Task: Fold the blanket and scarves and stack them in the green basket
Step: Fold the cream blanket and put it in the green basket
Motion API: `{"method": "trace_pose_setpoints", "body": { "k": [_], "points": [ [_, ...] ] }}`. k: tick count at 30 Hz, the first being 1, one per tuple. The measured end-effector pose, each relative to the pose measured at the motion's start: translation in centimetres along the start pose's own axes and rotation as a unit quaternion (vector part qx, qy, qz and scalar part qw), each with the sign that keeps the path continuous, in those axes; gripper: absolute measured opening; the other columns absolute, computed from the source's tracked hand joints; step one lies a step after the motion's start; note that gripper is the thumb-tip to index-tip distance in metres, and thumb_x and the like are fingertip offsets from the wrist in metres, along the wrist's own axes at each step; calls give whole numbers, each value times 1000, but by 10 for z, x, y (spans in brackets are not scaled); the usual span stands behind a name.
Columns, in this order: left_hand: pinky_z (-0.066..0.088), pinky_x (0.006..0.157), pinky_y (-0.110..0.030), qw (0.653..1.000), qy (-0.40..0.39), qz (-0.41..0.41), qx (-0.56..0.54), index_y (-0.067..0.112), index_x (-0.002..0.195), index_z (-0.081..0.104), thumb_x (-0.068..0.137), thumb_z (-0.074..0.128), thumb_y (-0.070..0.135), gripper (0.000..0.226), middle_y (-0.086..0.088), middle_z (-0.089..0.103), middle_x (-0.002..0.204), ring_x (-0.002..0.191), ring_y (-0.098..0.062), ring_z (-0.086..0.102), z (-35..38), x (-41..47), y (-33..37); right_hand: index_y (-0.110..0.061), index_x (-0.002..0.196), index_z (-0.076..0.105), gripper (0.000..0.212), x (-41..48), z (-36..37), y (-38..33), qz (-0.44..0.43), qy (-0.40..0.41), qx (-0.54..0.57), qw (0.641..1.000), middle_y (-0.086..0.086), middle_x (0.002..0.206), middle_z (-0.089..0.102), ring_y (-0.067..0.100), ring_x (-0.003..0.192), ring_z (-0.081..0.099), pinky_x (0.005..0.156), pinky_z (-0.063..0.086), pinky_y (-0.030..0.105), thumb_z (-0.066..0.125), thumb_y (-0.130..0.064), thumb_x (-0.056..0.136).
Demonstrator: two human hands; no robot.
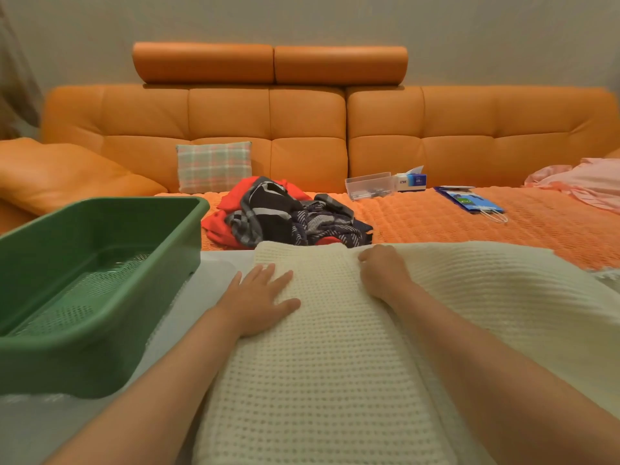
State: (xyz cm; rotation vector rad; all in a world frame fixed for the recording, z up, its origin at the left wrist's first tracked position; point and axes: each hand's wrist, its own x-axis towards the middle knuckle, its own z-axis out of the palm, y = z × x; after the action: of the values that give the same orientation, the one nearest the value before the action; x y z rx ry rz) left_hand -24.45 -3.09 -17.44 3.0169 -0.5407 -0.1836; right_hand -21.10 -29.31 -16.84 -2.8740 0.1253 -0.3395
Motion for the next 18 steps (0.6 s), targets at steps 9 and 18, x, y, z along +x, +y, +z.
{"method": "trace_pose_setpoints", "body": {
  "k": [9,18],
  "points": [
    [0,123,-46,993,113,25,-17,38,156,13,98,34,61,66,3,10,165,151,-17,8,-21,3,30,-13,92,64,8,-13,-9,-34,73,16,233,970,0,88,64,20,81,61,74,52,37,63,-22,92],
    [10,123,-40,981,159,57,-100,24,158,15,102,35,49,64,2,9,165,152,-16,6,-32,10,59,-20,126,54,45,-17,-70,15,148,210,244,935,0,111,62,17,93,59,71,48,27,53,7,90]
  ]
}}
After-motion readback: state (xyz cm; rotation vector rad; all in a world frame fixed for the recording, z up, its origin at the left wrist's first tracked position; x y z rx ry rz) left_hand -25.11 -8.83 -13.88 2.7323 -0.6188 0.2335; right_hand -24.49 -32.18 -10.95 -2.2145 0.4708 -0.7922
